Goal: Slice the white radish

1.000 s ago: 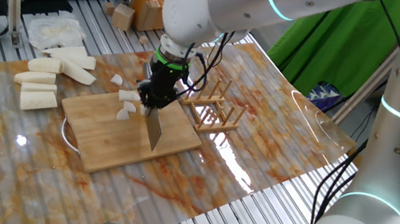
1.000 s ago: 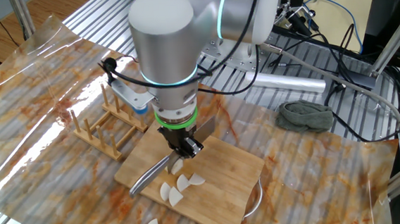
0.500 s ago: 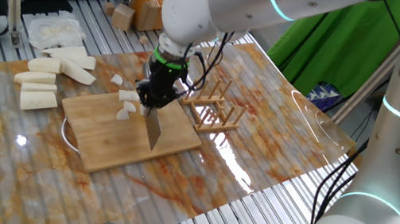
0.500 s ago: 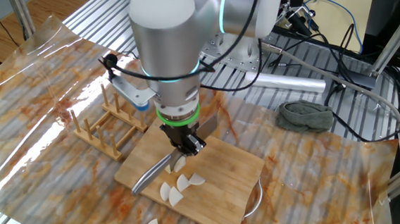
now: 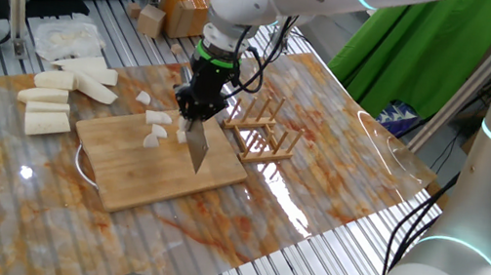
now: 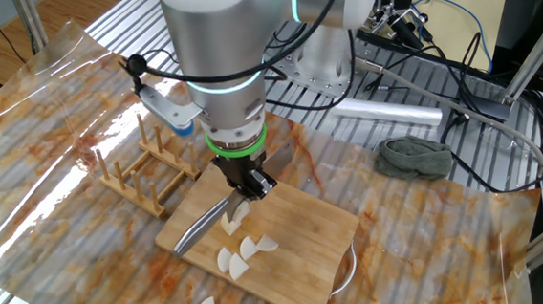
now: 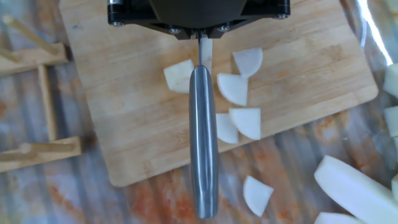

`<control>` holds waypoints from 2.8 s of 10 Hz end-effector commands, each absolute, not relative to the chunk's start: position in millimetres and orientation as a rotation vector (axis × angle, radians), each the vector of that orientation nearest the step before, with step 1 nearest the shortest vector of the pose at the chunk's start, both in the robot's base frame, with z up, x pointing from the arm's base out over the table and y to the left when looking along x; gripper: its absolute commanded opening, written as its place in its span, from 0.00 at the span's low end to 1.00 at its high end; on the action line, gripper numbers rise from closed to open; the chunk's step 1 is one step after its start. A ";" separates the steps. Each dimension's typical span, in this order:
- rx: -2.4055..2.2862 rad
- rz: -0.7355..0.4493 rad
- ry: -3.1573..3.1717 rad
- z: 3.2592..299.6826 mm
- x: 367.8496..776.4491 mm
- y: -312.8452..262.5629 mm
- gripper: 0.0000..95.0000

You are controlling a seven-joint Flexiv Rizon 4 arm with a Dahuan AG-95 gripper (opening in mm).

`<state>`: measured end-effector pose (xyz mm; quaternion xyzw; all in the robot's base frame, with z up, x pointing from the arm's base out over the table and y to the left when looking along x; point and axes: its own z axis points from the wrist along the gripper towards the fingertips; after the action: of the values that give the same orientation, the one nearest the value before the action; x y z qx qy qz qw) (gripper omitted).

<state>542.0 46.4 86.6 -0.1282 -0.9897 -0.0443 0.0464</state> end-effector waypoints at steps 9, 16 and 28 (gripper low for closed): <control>-0.330 -0.137 -3.030 79.4 545.8 35.2 0.00; -0.324 -0.136 -3.038 49.1 547.2 36.8 0.00; -0.335 -0.113 -3.047 63.9 543.7 34.6 0.00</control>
<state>543.3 35.4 63.3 -0.1109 -0.9924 -0.0374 0.0378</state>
